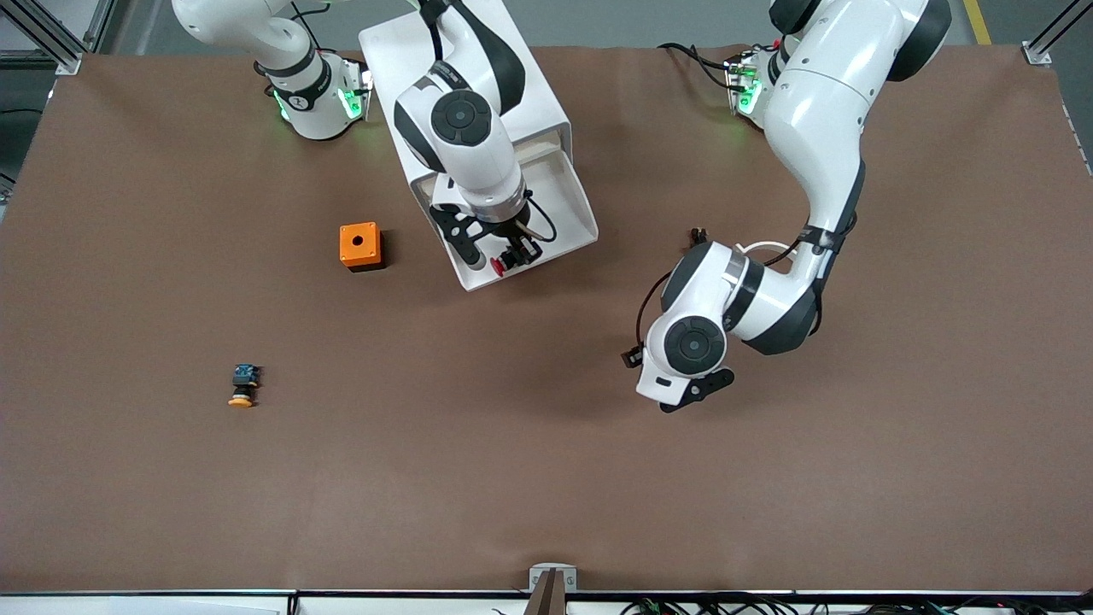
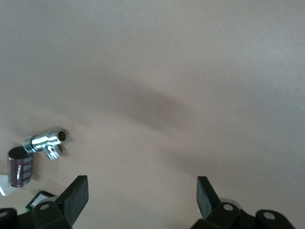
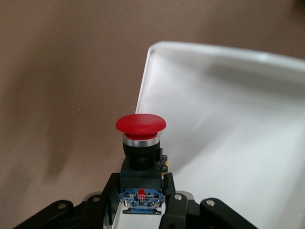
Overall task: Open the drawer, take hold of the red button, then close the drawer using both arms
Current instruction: 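Lift the button out with the right gripper while the left gripper returns, then close the drawer with the left gripper while the right gripper lowers the button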
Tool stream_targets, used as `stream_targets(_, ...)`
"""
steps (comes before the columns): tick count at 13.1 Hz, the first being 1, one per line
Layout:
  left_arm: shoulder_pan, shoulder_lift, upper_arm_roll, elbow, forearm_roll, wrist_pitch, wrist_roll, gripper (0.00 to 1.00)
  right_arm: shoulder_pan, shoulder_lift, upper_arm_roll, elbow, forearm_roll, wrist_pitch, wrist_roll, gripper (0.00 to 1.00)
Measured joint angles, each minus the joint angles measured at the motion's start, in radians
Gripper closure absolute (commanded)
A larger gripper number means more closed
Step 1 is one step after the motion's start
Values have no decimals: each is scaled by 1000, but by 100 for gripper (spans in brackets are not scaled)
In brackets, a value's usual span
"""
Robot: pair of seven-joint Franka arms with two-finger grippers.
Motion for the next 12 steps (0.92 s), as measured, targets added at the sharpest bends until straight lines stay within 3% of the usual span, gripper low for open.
stream_targets(4,-23,-6,-45,0,0,23,-103,0,-130,-19,-9,95,-1,-112,-286,100)
stream_targets(12,-198,-9,-93,0,0,26,-381,0,-459,-8,-16,93,-5,-150,-1042,100)
